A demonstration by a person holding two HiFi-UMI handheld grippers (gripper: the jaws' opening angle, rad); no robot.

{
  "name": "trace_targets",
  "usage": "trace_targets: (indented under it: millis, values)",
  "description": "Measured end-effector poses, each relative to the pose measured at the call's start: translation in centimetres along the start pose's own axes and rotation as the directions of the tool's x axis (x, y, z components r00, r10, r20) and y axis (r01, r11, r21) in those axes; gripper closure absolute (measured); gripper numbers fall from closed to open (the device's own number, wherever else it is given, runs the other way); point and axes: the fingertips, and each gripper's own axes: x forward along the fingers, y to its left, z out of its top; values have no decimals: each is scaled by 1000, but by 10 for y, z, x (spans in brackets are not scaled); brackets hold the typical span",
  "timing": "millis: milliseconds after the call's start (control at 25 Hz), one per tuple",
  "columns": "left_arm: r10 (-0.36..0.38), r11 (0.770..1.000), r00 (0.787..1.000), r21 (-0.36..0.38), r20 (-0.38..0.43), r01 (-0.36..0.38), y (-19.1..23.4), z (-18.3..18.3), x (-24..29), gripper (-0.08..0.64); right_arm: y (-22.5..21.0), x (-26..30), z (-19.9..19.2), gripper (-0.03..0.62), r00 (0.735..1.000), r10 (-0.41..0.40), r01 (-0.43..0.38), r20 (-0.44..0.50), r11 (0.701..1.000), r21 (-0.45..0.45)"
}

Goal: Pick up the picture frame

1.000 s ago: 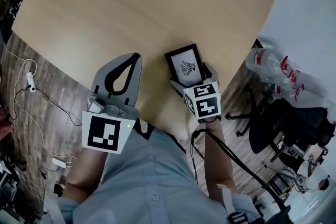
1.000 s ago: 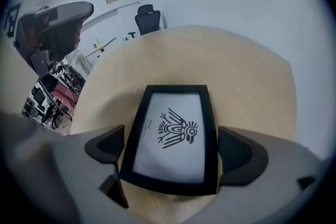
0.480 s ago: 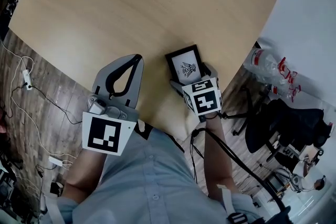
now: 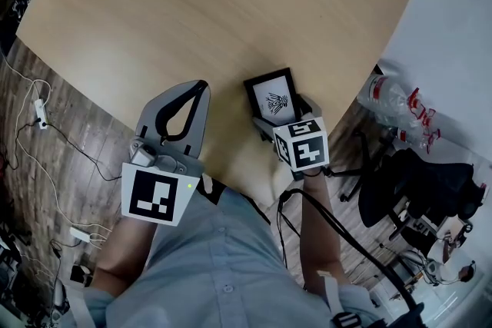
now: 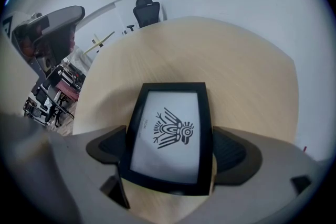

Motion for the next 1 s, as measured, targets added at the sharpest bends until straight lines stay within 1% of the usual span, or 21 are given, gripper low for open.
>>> trace_targets:
  millis: [200,360,520,680,760,800,840,880,920,1000]
  values:
    - [-6,1000,1000,-2,-5,6,-3,-3,1,557,2,6,0,66,999,-4,4,-50,1000,-6]
    - [-8,1000,1000,1,-5,8,-4,-4,1,557,-1,2,1,67,999,-9,9,-41,1000,-12]
    - [-6,1000,1000,9,-9,6,-3,-7,1,557,-2,-3,5,77,1000,-16,16,-2,999,-30]
    - [1,1000,1000,20,-13,-1,-2,-7,1,556,-2,-9,14,81,998,-16,17,60,1000,-9]
    - [0,1000,1000,25,-16,0,-3,-6,1,555,-9,-19,23,93,990,-60,60,127,998,5]
    - [-3,1000,1000,27,-18,3,-4,-6,1,555,-15,-26,28,485,981,-97,95,169,995,17]
    - [-8,1000,1000,27,-20,8,-4,-6,2,553,-20,-30,31,531,974,-121,118,192,993,25]
    - [-13,1000,1000,24,-22,14,-5,-7,2,550,-21,-30,31,528,974,-128,127,188,992,19]
    - [-17,1000,1000,18,-23,17,-4,-7,2,541,-20,-27,29,525,977,-127,128,170,992,1]
    - [-15,1000,999,6,-29,15,-1,-7,0,529,-16,-21,27,470,983,-111,115,147,993,-20]
